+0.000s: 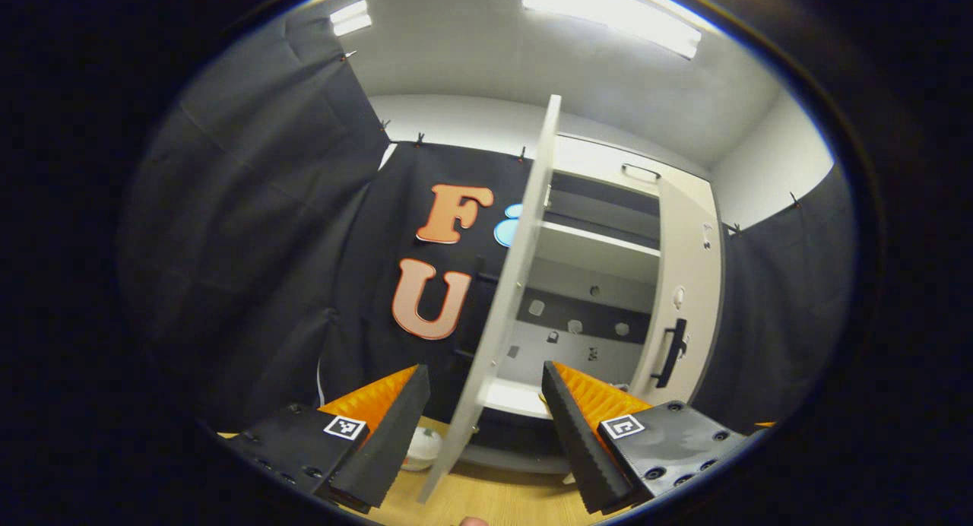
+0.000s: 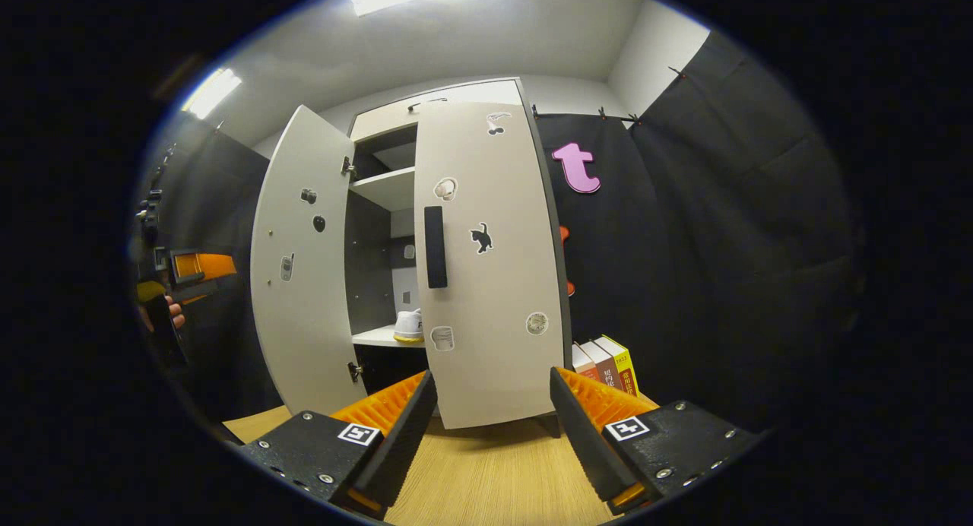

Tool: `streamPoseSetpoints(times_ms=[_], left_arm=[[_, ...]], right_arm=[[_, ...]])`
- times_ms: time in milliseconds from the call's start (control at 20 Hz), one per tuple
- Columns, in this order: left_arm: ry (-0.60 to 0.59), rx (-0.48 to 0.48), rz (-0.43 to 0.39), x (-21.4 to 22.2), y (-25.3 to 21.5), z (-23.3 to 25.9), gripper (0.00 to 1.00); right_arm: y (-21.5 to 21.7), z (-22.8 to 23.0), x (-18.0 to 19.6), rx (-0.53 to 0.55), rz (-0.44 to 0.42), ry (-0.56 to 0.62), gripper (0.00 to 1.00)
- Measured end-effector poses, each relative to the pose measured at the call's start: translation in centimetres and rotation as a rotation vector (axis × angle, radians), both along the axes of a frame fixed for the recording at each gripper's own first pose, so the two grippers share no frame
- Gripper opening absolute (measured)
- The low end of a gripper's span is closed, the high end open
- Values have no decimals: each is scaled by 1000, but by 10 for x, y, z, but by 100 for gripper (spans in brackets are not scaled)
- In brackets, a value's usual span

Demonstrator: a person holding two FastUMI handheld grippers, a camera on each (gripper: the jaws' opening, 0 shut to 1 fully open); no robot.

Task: Grab one shoe with the right hand and put it into the shoe cabinet, grab the other shoe with the left hand and put it into the shoe cabinet; then close the right door with the right hand and the left door with the left hand.

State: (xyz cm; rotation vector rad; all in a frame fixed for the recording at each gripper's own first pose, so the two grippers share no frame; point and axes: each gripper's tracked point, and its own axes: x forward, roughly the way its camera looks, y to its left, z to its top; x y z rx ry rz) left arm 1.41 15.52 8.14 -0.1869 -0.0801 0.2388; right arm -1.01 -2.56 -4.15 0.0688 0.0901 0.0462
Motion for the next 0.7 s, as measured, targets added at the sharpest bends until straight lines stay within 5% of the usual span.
streamPoseSetpoints(times_ms=[250, 700], left_arm=[[-7, 35, 161, 37, 95, 16, 96], [75, 106, 135, 112, 105, -13, 96]], right_arm=[[-15, 5, -3, -1, -37, -11, 92], [-23, 3, 1, -23, -64, 10, 92]])
